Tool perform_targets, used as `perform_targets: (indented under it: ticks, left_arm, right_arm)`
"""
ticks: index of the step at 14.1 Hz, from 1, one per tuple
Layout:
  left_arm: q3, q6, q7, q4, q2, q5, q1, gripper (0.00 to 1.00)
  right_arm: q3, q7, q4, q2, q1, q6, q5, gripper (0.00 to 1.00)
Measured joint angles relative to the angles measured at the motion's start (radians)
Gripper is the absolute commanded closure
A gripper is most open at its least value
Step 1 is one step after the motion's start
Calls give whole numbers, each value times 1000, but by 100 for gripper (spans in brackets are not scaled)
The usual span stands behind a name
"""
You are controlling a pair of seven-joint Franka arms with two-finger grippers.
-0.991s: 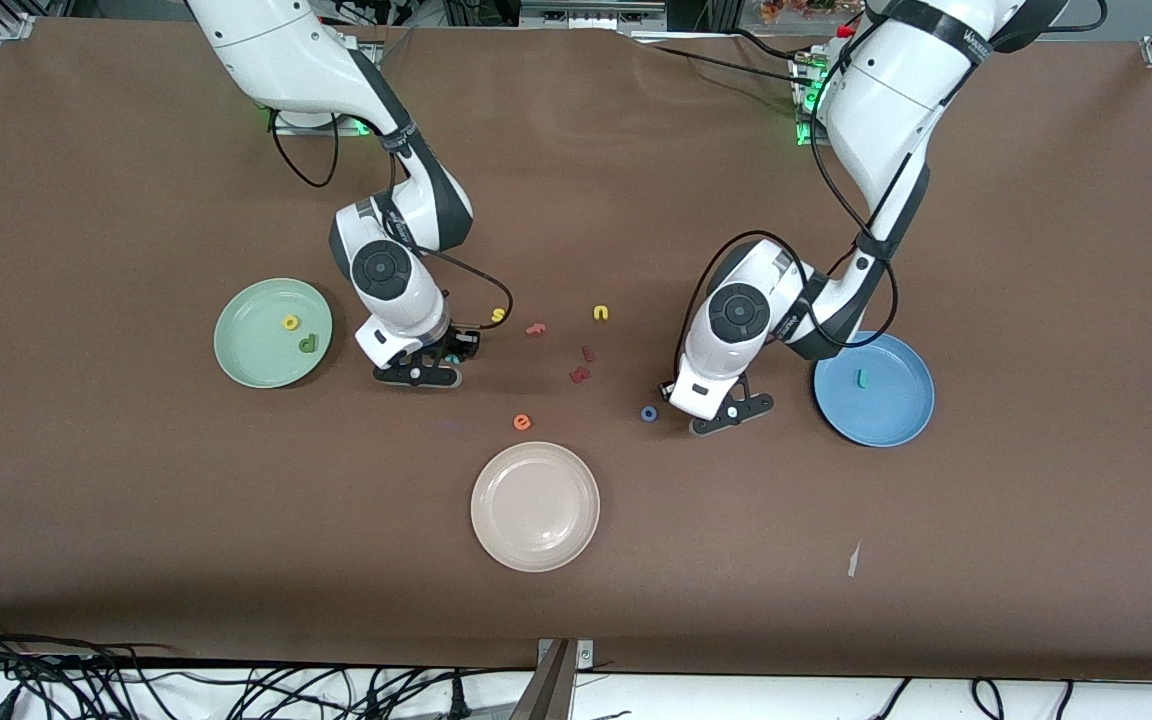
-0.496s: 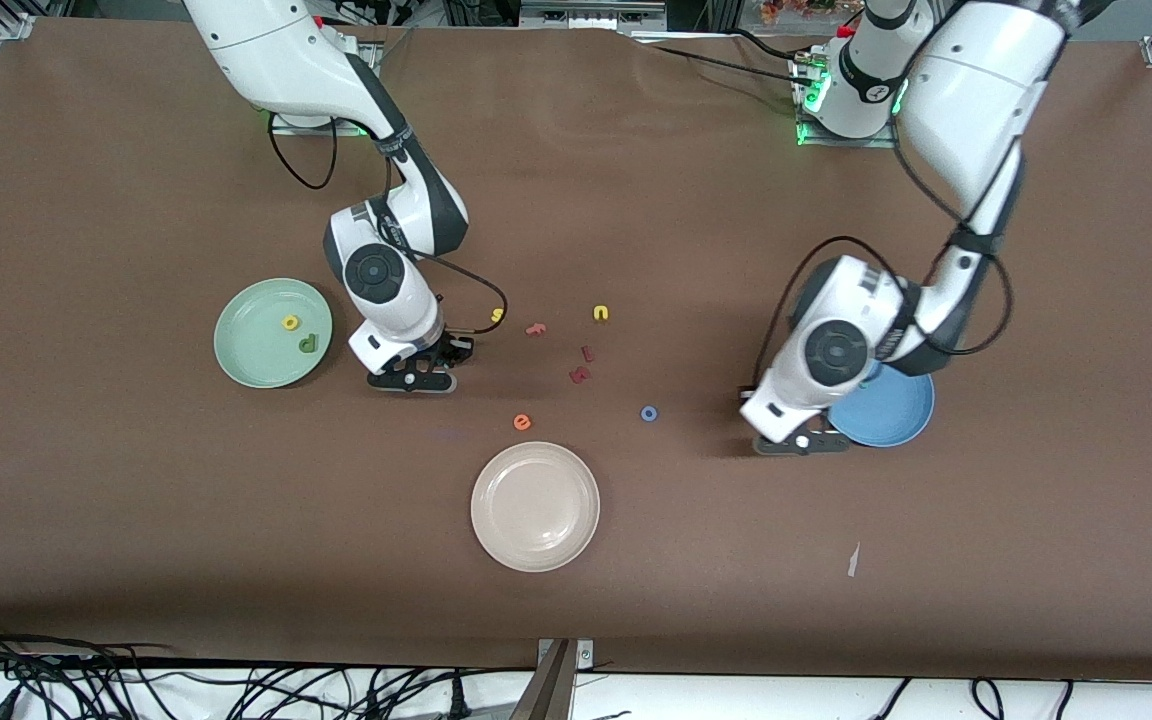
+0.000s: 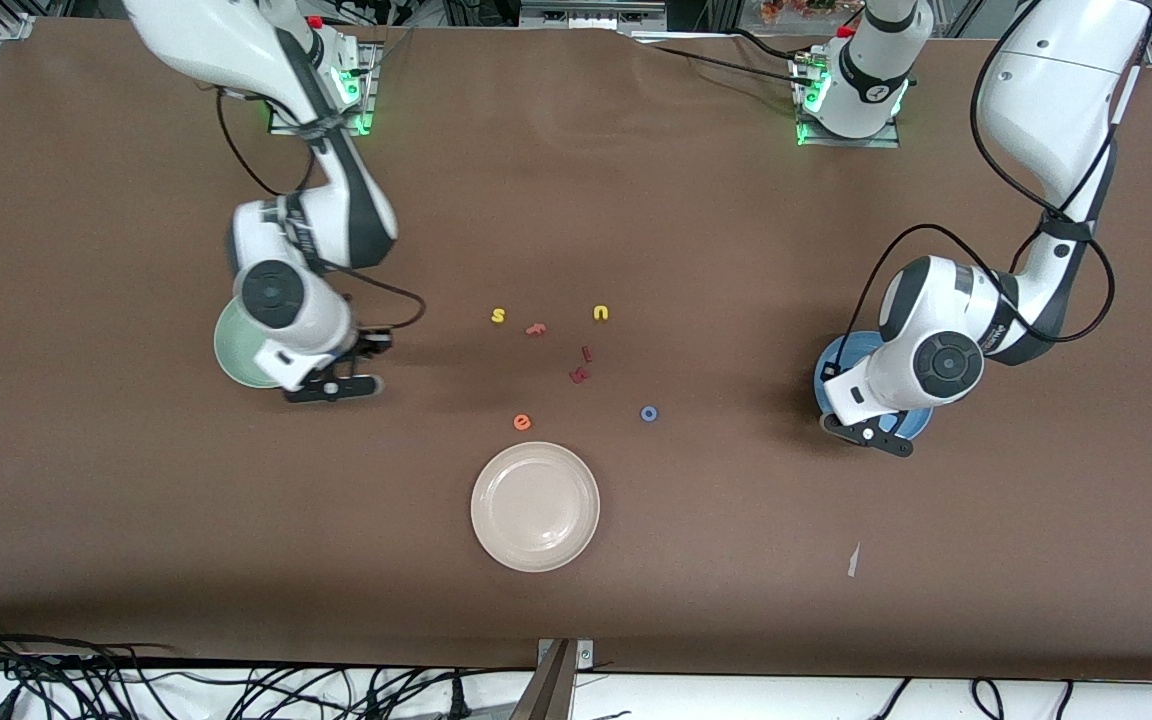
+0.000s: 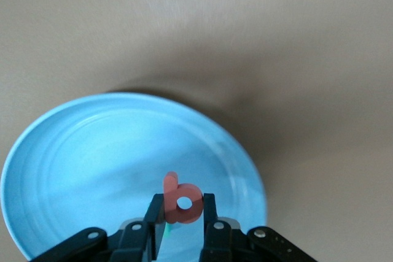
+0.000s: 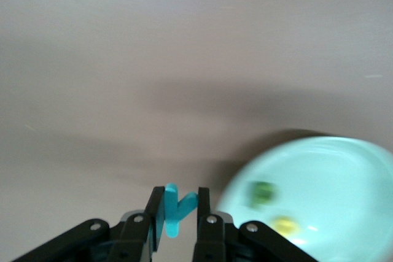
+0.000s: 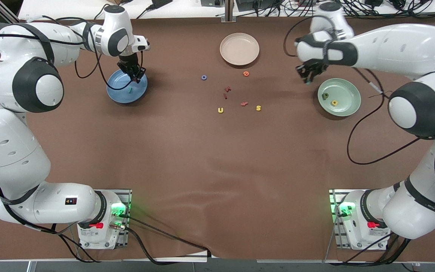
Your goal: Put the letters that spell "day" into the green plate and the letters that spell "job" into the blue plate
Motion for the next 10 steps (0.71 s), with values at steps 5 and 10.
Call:
perform_targets:
  ticks: [5,10]
  left_arm:
    - [-11,-1,32,50,-10,-95,15,0]
    - [-23,-7,-231,170,15,-158,-137,0]
  right_arm:
    - [-169,-278,-152,-48,-14,82,2,100]
    - [-178,-296,-337,-40,-12,323,2,0]
